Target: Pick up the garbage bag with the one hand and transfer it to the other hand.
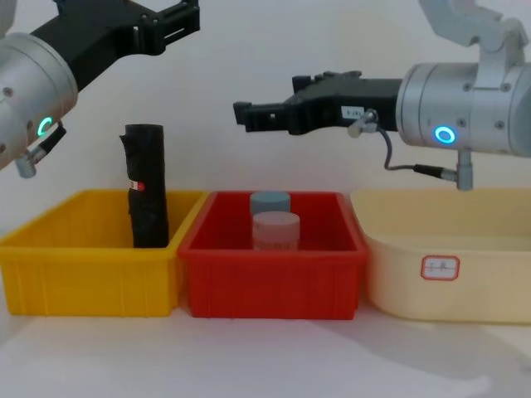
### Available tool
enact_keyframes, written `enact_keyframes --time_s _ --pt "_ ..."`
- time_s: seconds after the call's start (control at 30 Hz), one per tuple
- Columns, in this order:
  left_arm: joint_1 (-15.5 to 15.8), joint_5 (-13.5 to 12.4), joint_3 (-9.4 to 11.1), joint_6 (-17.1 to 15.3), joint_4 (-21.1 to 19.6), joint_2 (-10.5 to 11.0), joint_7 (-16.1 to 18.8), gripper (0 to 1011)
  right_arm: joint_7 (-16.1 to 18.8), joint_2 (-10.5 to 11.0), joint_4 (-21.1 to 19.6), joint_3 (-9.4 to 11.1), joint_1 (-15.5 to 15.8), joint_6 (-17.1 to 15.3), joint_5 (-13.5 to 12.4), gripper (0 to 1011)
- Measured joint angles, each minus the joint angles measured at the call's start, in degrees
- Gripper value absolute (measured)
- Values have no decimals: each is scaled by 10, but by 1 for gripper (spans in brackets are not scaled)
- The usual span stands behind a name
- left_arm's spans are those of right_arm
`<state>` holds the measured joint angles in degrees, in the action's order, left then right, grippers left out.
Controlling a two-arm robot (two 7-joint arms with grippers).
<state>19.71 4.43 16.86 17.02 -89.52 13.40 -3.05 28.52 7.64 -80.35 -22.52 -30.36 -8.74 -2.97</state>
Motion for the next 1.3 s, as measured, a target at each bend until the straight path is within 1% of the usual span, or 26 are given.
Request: enact_keyframes --time_s 0.2,0.37,0.73,1.07,1.3 --pt "-1 -1 -1 -1 -2 1 1 1002 24 8 23 -7 -12 -3 -9 1000" --pt "-2 -2 -1 -1 -3 1 2 1002 38 14 32 -9 -15 -4 -17 1000" --pt "-2 -3 -2 -2 -4 2 3 1002 58 27 27 -14 -7 -16 -33 999" --pt "-3 -4 -2 -2 -5 2 4 1002 61 36 32 -22 -5 -21 -34 1000" --pt "-3 -4 -2 -2 -5 2 4 1002 60 40 53 -34 -15 -21 -24 999"
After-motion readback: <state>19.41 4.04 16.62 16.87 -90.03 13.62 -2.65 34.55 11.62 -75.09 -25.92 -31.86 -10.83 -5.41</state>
